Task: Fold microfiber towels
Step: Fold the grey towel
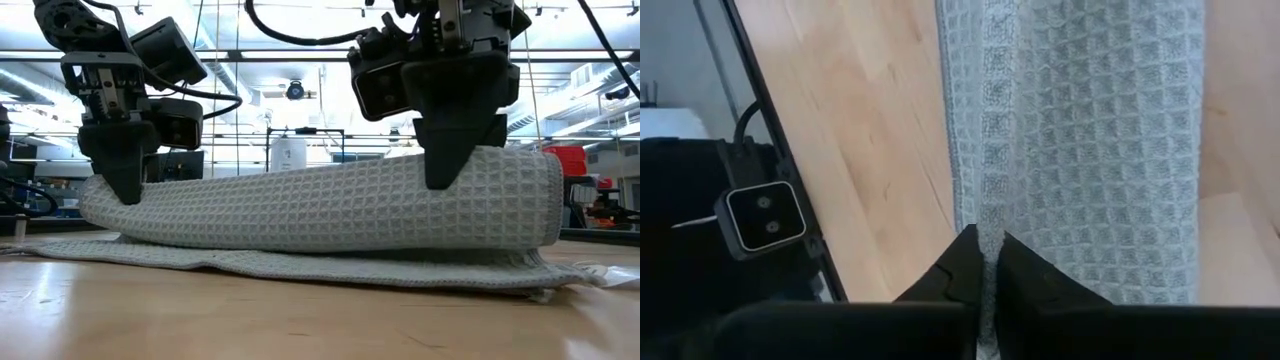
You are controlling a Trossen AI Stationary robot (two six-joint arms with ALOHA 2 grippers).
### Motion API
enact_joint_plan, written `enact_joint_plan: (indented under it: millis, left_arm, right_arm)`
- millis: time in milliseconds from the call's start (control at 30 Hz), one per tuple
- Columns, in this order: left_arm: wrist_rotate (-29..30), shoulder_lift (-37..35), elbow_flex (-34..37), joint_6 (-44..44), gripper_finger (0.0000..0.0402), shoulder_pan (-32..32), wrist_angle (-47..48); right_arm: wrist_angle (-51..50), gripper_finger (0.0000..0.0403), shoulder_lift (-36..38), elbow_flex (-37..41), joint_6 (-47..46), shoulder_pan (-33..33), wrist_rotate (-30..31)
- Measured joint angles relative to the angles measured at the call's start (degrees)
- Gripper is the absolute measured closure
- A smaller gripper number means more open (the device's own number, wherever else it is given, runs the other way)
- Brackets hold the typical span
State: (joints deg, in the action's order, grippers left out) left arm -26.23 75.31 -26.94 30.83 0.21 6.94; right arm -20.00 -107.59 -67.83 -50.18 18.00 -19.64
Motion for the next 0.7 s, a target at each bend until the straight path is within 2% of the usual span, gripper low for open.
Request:
enact_joint_plan:
  millis: [133,400,533,700]
  left_arm:
    - [0.0,0.0,0.0,0.0,0.0388,0.0,-0.02]
    - [-0.16,0.0,0.0,-0.18,0.0358,0.0,-0.29]
    - [-0.15,0.0,0.0,-0.2,0.0355,0.0,-0.4]
    - [-0.41,0.02,0.0,0.31,0.0338,0.0,-0.62]
  right_arm:
    - [1.21,0.0385,0.0,0.0,0.0,0.19,0.08]
    - [3.2,0.0386,-0.4,0.02,0.0,1.3,0.33]
    - [3.76,0.0356,-1.66,0.1,-0.54,1.82,-0.27]
    - [4.45,0.0291,-3.0,0.02,-2.02,1.86,-1.97]
